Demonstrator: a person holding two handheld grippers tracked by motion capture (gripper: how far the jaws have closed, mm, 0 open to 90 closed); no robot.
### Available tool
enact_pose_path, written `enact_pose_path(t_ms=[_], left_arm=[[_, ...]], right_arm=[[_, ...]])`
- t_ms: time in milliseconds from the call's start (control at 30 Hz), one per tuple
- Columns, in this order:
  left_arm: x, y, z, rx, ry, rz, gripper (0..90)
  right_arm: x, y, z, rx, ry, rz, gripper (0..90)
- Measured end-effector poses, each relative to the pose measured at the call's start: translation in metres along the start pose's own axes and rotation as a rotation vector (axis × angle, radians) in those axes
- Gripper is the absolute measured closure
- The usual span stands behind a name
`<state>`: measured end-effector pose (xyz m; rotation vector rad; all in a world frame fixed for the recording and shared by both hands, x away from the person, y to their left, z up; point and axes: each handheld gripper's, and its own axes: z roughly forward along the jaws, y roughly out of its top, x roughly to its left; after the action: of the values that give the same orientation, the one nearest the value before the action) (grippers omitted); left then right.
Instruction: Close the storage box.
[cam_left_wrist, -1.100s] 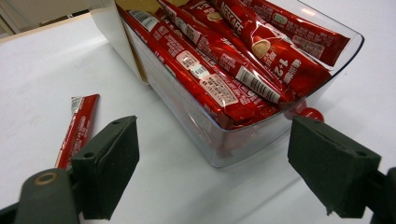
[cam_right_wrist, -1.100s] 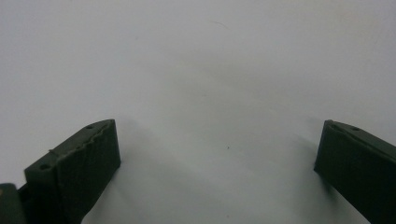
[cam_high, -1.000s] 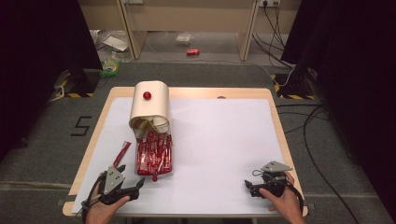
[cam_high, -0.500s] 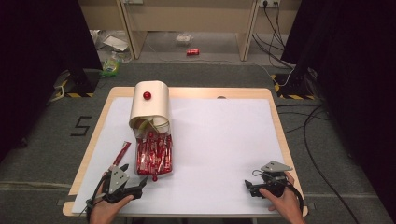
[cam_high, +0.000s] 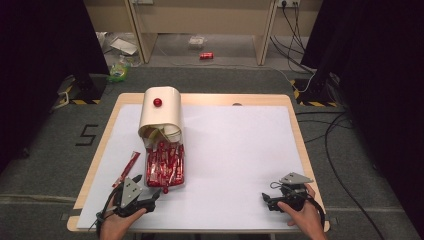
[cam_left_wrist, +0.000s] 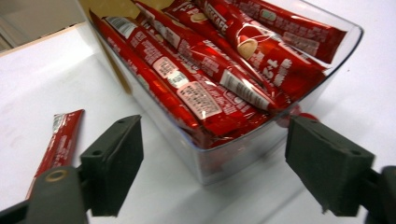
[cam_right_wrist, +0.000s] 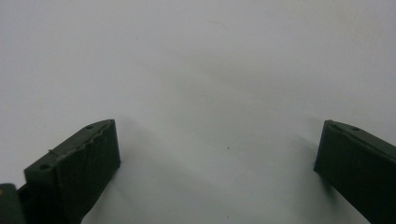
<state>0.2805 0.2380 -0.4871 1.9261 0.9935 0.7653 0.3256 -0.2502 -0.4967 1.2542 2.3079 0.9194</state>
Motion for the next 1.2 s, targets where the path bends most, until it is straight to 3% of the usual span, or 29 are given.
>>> enact_pose_path(t_ms=[300,1200], left_arm=[[-0.0001,0.0017,0.0023,0.002,-0.014,0.005,24.3],[0.0014,0.0065,0.0068,-0.009,-0.001,-0.007,24.0]], right_arm=[[0.0000,0.0000,0.0000,0.000,0.000,-0.001,0.3],[0.0001,0.0001,0.0000,0.001,0.001,0.001,0.3]])
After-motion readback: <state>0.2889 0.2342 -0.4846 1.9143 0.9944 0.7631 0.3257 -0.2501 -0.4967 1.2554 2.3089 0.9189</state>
